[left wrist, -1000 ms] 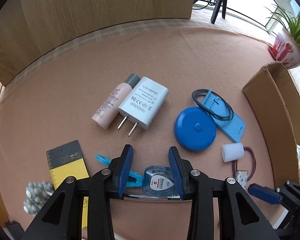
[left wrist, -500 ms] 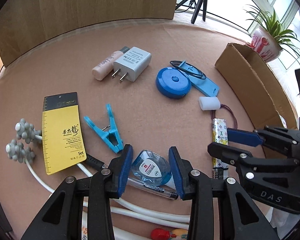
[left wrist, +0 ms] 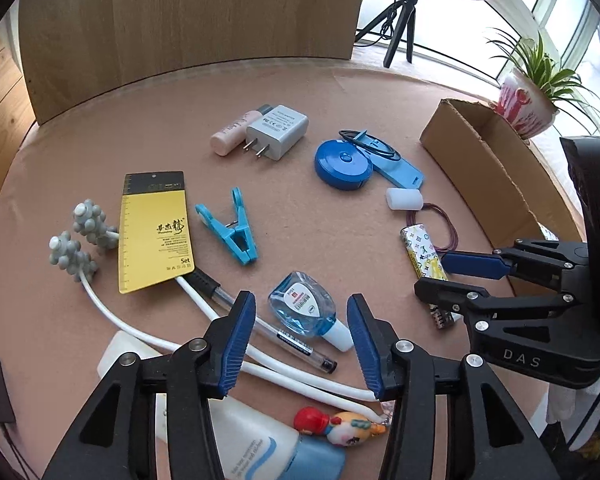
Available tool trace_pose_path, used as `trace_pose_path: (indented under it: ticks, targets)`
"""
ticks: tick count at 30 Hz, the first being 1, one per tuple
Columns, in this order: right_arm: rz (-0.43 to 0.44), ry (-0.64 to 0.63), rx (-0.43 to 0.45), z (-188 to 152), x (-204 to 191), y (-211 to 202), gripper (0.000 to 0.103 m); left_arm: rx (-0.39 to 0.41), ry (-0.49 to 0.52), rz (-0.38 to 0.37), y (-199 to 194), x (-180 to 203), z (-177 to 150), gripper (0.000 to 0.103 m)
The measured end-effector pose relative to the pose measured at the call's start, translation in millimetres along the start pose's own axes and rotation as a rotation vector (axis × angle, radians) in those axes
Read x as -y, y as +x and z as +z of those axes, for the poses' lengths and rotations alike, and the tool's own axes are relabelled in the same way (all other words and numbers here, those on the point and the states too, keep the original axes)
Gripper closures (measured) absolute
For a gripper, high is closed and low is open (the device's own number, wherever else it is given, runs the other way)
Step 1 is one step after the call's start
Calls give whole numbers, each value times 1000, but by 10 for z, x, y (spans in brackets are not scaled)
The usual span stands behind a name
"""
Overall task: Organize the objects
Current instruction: 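Close the right tool on the patterned lighter while the left tool grasps the blue sanitizer bottle, then carry the lighter and sanitizer bottle into the box and open both tools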
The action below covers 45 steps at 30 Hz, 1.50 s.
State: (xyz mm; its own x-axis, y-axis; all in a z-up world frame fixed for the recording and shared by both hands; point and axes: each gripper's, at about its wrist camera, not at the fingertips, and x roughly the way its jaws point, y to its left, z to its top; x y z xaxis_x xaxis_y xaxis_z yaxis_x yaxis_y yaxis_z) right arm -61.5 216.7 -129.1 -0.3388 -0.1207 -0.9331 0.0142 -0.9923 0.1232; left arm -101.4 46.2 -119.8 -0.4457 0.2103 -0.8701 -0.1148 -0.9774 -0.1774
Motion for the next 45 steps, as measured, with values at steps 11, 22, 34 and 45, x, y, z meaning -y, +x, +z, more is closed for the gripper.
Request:
trace_pose_path:
  ticks: [11, 22, 34, 45]
  targets:
    - [54, 73, 0, -20, 125, -42, 69, -53, 6, -44, 217, 111, 12, 53]
    - [26, 15, -1, 114, 33, 40, 69, -50, 3, -19, 223, 149, 0, 61]
    - [117, 85, 3, -11, 187, -8, 82, -39, -56, -43, 150, 102, -119, 66]
    - [140, 121, 68, -139, 245, -358, 82, -42, -132, -100, 96, 79, -157, 67]
